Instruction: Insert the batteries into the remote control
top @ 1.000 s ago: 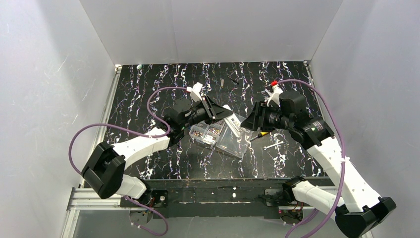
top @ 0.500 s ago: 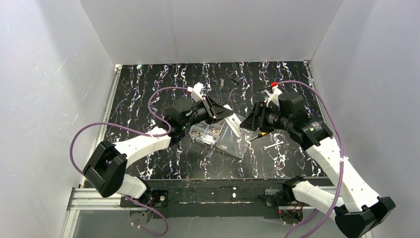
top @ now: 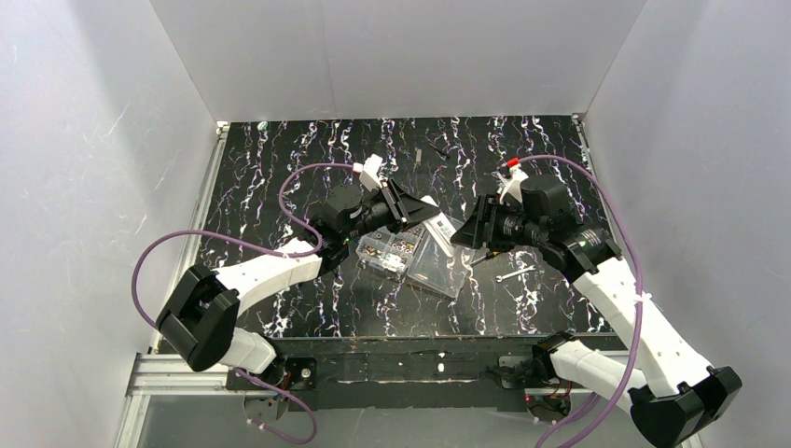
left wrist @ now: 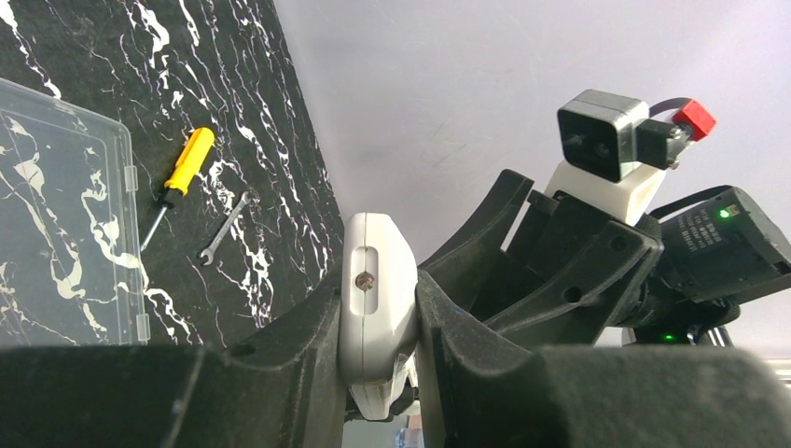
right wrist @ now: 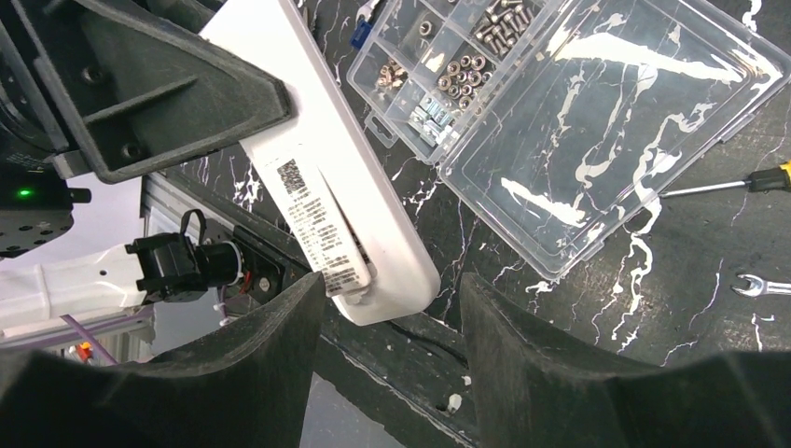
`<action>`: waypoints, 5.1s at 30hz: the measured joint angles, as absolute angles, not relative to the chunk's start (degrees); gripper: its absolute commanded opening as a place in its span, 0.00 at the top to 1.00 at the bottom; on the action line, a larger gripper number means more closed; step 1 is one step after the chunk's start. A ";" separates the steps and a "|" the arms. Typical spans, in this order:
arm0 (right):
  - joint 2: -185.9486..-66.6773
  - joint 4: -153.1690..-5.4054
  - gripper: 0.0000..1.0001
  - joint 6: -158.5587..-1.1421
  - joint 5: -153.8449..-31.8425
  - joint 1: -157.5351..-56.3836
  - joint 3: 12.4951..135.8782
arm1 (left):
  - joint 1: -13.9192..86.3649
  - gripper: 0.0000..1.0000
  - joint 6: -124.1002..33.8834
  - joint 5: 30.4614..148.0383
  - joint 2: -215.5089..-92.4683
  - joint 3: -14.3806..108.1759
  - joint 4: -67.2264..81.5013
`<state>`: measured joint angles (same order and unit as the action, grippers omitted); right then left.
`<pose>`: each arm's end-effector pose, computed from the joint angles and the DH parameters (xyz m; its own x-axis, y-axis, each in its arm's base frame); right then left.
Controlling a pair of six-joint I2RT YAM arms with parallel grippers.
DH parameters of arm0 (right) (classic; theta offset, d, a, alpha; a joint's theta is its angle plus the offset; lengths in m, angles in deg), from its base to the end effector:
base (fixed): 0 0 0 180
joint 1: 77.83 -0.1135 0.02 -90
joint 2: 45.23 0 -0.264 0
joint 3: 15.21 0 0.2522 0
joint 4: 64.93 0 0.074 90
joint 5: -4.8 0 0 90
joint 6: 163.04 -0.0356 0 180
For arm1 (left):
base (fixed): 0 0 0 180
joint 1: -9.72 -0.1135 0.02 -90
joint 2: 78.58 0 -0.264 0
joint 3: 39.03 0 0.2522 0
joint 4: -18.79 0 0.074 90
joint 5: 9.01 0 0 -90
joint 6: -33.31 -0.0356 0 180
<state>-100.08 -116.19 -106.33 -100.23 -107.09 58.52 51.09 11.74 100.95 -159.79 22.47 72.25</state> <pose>0.1684 0.1049 0.3529 -0.7545 0.1849 -0.6297 -0.2979 0.7585 0.5796 0.2219 -0.2116 0.3490 -0.6225 -0.6165 -0.4820 0.6944 -0.1511 -0.7035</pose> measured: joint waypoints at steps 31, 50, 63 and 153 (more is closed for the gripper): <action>-100.48 -116.49 0.38 -104.04 -97.21 -107.04 62.54 | 51.09 1.00 12.63 100.71 -160.78 22.89 72.89; -85.66 -98.75 0.17 -122.38 -92.78 -106.28 44.31 | 51.09 1.00 16.87 95.99 -161.85 22.91 80.58; -84.83 -82.24 0.18 -136.43 -96.71 -102.89 35.59 | 51.11 1.00 18.97 94.33 -161.85 23.04 82.29; -87.49 -66.40 0.99 -146.86 -100.23 -101.08 28.73 | 51.48 0.02 17.37 97.52 -164.45 26.32 80.32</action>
<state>-87.49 -66.40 -146.86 -100.23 -101.08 28.73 51.48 17.37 97.52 -164.45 26.32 80.32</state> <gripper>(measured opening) 0.362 0.975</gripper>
